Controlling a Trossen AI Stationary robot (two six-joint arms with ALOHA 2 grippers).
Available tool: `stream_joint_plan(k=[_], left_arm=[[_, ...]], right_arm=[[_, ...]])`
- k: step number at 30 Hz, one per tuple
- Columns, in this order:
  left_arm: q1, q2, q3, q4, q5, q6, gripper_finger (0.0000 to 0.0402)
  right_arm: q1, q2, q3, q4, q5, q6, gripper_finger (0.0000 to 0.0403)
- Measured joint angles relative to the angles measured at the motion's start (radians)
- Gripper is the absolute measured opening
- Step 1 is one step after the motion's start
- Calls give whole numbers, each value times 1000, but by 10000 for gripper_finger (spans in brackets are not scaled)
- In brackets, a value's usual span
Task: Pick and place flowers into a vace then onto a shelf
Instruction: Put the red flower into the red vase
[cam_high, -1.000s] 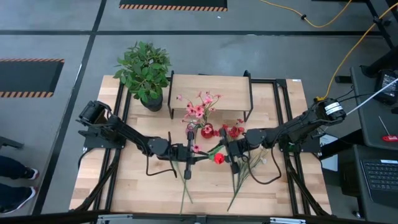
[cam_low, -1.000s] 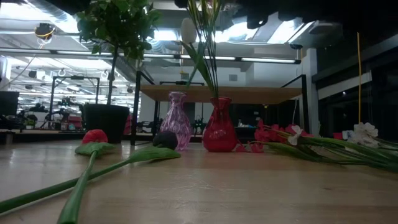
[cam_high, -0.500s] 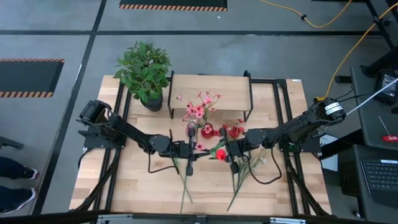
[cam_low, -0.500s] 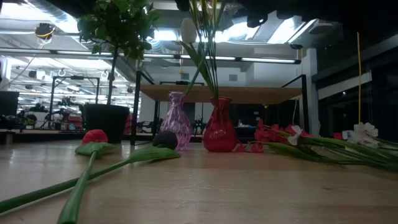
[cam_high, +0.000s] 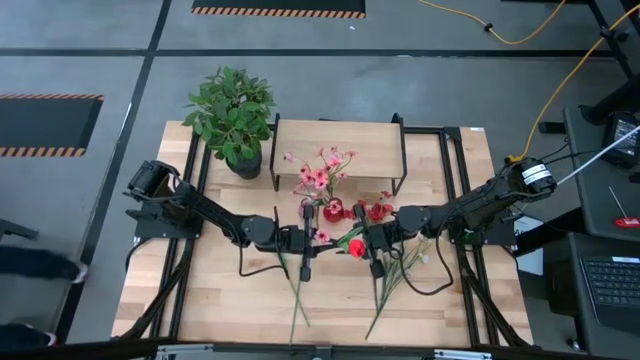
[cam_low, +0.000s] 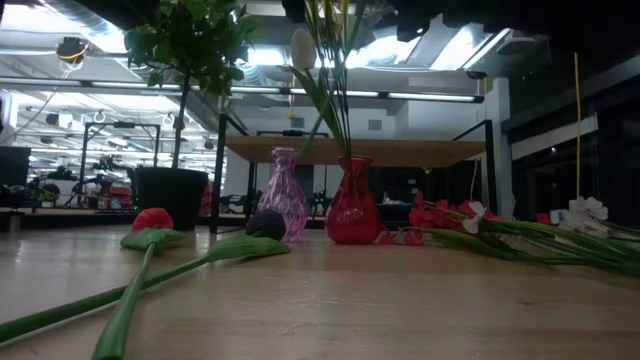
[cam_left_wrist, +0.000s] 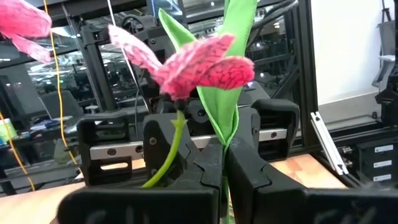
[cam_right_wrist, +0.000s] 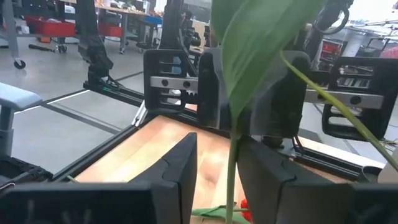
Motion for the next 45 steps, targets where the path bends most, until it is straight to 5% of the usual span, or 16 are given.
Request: stream_joint_plan(k=[12,20,26,35,45], left_arm=[[-1,0,0,-3,6,0,4],[-7,0,0,-8,2,-33,9],[-44,0,0,-9,-17,-33,56],[-145,-14,0,-20,-187,-15,114],[-257,-51,0,-258,-366,-110,92]], right_arm=[[0,0,0,-1,6,0,11],[0,0,0,-8,4,5,4],[2,-1,0,-24,-11,9,2],[-9,-17,0,-63,-3,13,1],[-73,-149,0,-185,-1,52,0]])
